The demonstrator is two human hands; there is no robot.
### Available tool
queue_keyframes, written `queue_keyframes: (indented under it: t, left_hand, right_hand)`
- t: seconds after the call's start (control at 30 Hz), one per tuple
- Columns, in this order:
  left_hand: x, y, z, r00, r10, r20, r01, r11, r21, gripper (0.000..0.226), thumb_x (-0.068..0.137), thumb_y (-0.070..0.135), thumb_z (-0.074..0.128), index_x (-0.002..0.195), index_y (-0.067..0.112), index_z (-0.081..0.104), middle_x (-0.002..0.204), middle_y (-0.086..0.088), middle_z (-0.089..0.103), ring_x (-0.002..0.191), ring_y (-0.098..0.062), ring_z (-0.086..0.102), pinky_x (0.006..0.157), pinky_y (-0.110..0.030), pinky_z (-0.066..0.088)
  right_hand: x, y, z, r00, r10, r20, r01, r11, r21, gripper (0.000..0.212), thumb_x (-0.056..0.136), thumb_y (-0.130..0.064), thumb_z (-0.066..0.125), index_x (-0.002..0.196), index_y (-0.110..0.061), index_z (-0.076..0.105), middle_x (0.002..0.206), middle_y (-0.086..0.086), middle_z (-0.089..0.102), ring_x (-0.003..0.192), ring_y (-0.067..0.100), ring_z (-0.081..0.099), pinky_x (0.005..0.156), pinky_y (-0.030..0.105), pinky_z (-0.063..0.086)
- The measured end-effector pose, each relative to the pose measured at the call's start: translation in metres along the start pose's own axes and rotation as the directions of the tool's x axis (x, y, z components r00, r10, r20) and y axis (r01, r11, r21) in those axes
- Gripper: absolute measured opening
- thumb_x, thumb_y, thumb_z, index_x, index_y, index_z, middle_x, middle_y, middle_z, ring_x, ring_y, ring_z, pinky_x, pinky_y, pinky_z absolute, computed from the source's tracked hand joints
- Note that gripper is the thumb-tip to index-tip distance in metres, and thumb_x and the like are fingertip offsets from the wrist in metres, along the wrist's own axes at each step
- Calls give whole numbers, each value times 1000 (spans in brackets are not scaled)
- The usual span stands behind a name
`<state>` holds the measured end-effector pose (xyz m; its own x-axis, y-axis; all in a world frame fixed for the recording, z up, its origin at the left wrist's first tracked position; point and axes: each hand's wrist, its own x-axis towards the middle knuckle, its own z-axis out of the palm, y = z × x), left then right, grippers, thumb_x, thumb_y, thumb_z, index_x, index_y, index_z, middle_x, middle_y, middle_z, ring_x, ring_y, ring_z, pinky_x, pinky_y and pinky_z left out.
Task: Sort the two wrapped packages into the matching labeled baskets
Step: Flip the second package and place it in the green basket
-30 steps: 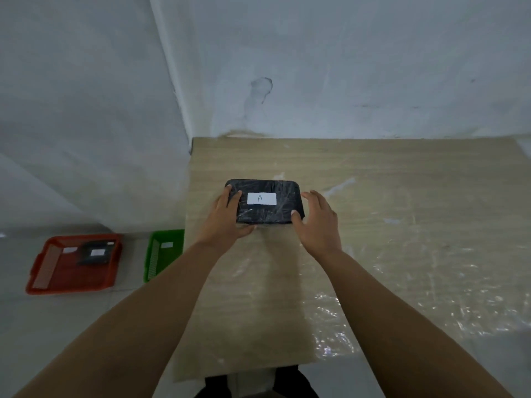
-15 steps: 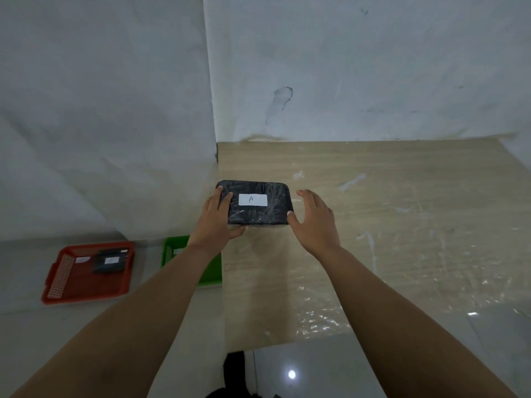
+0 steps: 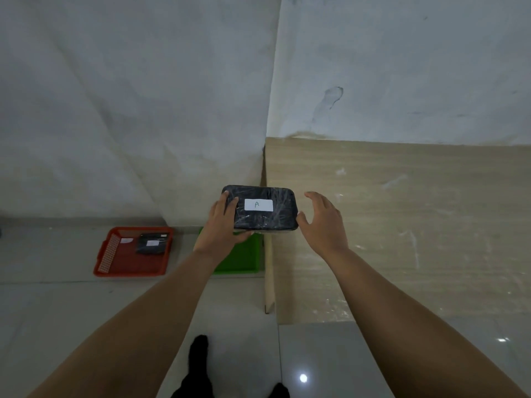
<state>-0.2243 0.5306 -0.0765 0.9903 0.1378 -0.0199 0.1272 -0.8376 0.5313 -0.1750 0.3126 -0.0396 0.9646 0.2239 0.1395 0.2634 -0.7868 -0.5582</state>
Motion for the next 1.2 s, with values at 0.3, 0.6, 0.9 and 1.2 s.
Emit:
queue_keyframes:
  t: [0.3,0.6,0.9,1.2]
  left_hand:
    - [35,-111,-63,997,-58,53,58,998,3,89,79,47,63,147,14,15,158,-3,3,144,-23,7,115,-45,26]
    - [83,-202,-81,987,-119,108,117,993,23,88,79,43,66,146,11,18,157,-7,6,144,-26,10,114,-47,28]
    - [107,-248,-24,959,-178,223,187,982,-22,87,79,41,66,146,12,19,158,-5,5,144,-27,9,116,-47,25]
    - [127,-336,143,931,-207,302,224,974,-22,87,81,43,65,146,12,17,158,-6,3,144,-27,7,116,-43,23]
  right_hand:
    - [42,-83,84,996,85,-8,-84,996,23,47,86,-24,52,132,-14,42,137,6,49,126,24,45,105,40,31]
    - [64,-120,167,989,139,58,-139,990,0,46,88,-23,51,131,-11,42,133,10,52,121,28,48,102,44,38]
    - [88,-86,236,946,245,214,-236,970,-64,45,88,-24,49,131,-13,41,136,8,50,124,25,46,102,42,37]
    - [88,25,391,889,347,299,-330,938,-106,49,89,-25,53,134,-12,40,138,11,48,122,27,48,101,41,40]
